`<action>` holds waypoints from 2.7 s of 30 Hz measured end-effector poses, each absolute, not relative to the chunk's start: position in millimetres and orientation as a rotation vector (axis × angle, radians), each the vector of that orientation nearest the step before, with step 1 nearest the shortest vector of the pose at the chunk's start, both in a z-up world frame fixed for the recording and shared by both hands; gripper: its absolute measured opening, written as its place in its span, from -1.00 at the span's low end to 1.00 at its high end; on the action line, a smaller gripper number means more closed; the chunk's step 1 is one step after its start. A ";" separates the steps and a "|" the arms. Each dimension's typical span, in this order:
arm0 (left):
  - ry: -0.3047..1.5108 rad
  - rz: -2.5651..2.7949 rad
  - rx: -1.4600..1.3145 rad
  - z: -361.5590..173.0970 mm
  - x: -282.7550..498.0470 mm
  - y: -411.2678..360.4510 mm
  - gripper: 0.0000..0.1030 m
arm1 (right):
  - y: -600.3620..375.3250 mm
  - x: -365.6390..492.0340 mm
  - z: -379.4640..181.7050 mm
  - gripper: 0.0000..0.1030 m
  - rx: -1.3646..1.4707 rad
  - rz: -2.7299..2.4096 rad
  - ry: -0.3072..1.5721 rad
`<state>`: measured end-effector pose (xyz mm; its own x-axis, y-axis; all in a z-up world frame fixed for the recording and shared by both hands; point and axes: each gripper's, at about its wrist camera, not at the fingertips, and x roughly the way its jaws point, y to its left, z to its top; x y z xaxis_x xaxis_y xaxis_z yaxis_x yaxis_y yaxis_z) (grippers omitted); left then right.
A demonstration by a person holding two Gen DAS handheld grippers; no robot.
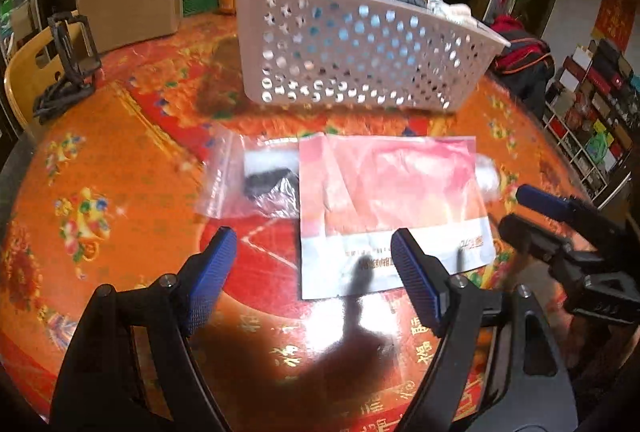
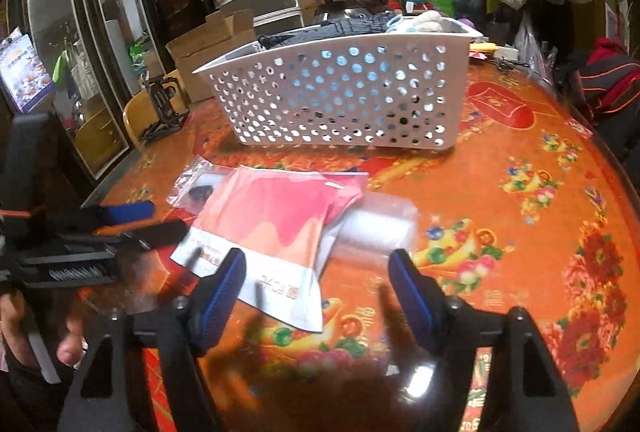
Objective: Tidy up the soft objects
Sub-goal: 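Move both tools back to the pink-white mailer bag on the table, then close both tools on the edge of the pink-white mailer bag, then lift the mailer bag with both tools, lower it into the basket and open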
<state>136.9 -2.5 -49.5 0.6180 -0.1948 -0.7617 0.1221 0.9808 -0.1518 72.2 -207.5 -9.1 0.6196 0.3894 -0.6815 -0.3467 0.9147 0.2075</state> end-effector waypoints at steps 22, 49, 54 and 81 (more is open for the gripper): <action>0.903 -0.308 -0.063 -62.6 151.0 -35.5 -0.08 | -186.5 94.7 -32.5 -0.51 0.025 0.487 0.893; 0.748 -0.373 -0.140 -45.7 121.9 -13.7 -0.75 | -189.2 76.2 -19.9 -0.95 -0.004 0.454 0.762; 0.702 -0.389 -0.146 -38.8 111.0 -11.4 -0.75 | -189.8 71.0 -16.4 -0.96 -0.005 0.454 0.740; 0.421 -0.406 -0.073 104.2 85.1 -17.7 -0.75 | -191.8 56.8 122.0 -0.97 -0.084 0.427 0.450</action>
